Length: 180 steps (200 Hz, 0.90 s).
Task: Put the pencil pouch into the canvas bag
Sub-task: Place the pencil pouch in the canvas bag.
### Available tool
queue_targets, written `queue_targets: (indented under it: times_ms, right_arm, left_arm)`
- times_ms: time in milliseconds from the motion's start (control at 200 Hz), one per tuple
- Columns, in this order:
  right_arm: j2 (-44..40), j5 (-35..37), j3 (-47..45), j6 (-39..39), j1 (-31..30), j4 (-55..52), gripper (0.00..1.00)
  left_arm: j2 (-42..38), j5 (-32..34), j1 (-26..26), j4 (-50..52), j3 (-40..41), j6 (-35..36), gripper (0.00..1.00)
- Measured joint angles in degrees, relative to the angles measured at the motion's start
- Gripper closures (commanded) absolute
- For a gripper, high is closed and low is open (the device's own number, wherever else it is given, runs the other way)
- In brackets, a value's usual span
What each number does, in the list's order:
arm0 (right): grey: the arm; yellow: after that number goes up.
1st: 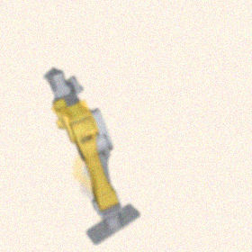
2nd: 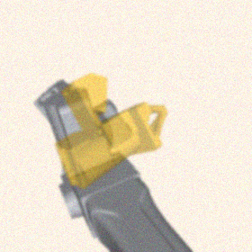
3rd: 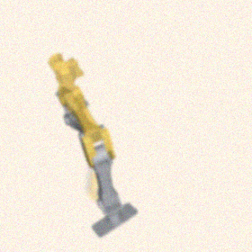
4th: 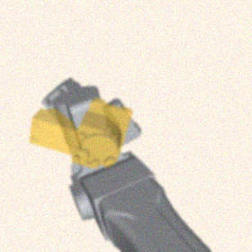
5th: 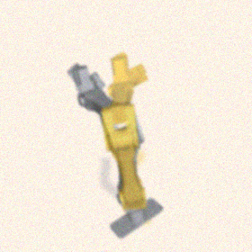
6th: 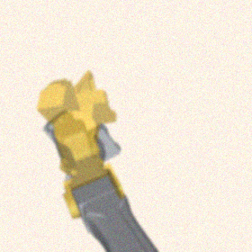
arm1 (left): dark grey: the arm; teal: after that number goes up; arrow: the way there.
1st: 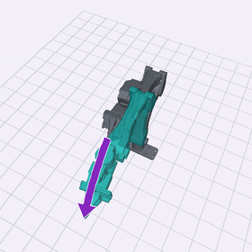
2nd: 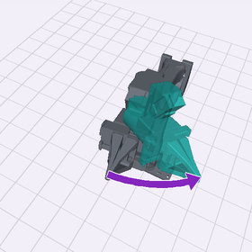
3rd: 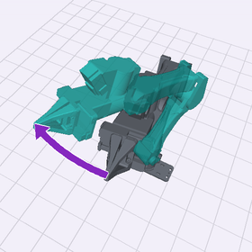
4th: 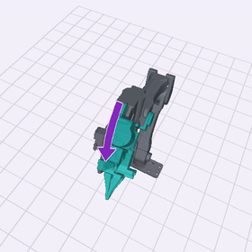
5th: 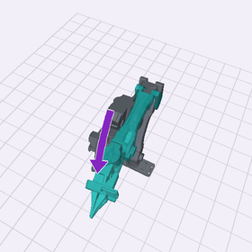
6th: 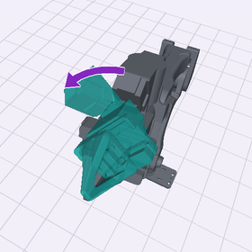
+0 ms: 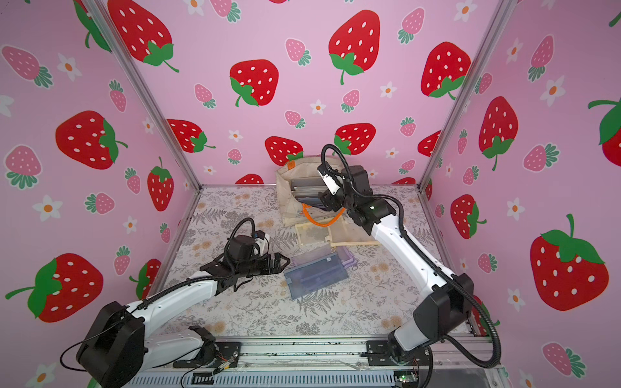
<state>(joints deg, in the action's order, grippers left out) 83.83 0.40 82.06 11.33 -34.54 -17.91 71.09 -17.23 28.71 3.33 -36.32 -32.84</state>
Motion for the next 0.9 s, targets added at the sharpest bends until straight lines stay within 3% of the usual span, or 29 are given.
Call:
queue_targets:
  times_ms: [465, 680, 901]
  right_arm:
    - [-25.00, -10.23, -39.32, -23.76, -0.24, -0.20, 0.01]
    - [-26.14, -14.73, -50.80, -32.35, -0.26, 4.79, 0.01]
    - [-21.97, -17.75, -54.80, -37.51, -0.33, 12.48, 0.01]
  left_arm:
    - [3.93, -1.86, -0.07, 3.19, -3.32, 1.16, 0.10]
    - [7.43, -2.32, 0.07, 3.17, -5.05, 1.11, 0.06]
    - [15.02, -2.69, 0.46, 2.01, -9.05, 1.22, 0.07]
